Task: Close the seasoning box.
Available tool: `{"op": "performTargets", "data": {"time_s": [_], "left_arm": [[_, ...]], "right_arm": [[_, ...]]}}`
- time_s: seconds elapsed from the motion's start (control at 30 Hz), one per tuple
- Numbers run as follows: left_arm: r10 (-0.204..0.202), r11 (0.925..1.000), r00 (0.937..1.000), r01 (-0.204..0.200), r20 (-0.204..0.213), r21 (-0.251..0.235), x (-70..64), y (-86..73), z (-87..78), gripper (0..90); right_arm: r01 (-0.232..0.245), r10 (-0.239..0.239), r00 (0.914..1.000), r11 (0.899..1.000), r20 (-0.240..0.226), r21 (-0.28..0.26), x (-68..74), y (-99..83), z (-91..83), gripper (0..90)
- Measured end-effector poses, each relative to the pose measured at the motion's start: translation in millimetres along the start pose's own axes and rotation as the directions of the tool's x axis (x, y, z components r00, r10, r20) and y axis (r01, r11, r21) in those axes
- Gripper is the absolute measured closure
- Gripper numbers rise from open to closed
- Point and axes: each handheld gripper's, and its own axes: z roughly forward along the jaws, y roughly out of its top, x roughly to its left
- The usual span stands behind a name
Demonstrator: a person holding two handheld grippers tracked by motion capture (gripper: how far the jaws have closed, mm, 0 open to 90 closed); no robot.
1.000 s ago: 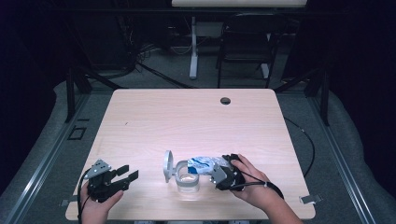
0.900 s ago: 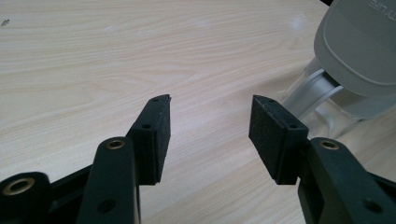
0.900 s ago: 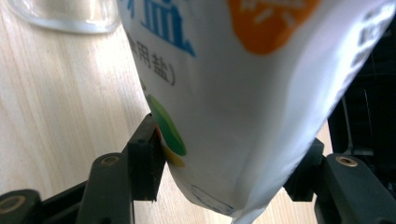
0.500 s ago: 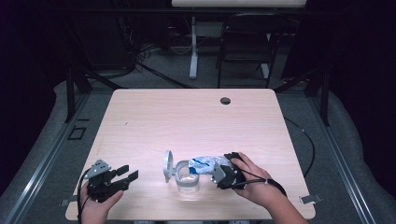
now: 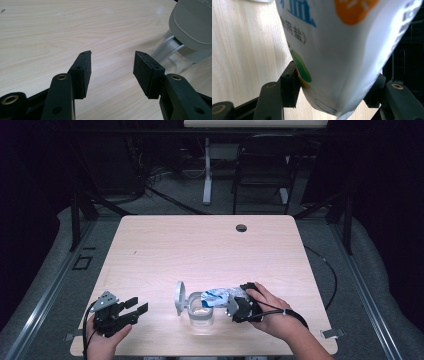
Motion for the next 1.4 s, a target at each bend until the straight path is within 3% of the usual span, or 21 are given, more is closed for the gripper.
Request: {"op": "performTargets", "data": {"time_s": [0.27, 0.47, 0.53, 1.17, 1.4], "left_arm": [[-0.002, 1.0, 1.0, 0.002, 0.001, 0.0, -0.1, -0.1, 0.0, 48.9], [-0.002, 1.0, 1.0, 0.002, 0.004, 0.004, -0.2, -0.2, -0.2, 48.9], [-0.002, 1.0, 1.0, 0.002, 0.004, 0.002, -0.3, -0.1, -0.3, 48.9], [-0.005, 1.0, 1.0, 0.005, 0.0, -0.004, -0.1, 0.2, -0.6, 48.9], [-0.007, 1.0, 1.0, 0.007, 0.002, -0.005, 0.5, -0.2, -0.1, 48.9]], "right_arm": [[0.023, -0.024, 0.9997, 1.0, 0.003, 0.02, -2.5, 1.9, -1.6, 42.0], [0.062, -0.062, 0.998, 0.998, 0.014, 0.03, -2.6, 4.7, -1.4, 42.1], [0.082, -0.083, 0.9964, 0.995, 0.018, 0.055, -2.3, 6.0, -2.1, 42.1], [0.111, -0.113, 0.9934, 0.991, 0.019, 0.074, -3.5, 10.2, -2.3, 42.2], [0.145, -0.148, 0.9888, 0.985, 0.022, 0.098, -3.0, 12.9, -2.8, 42.2]]}}
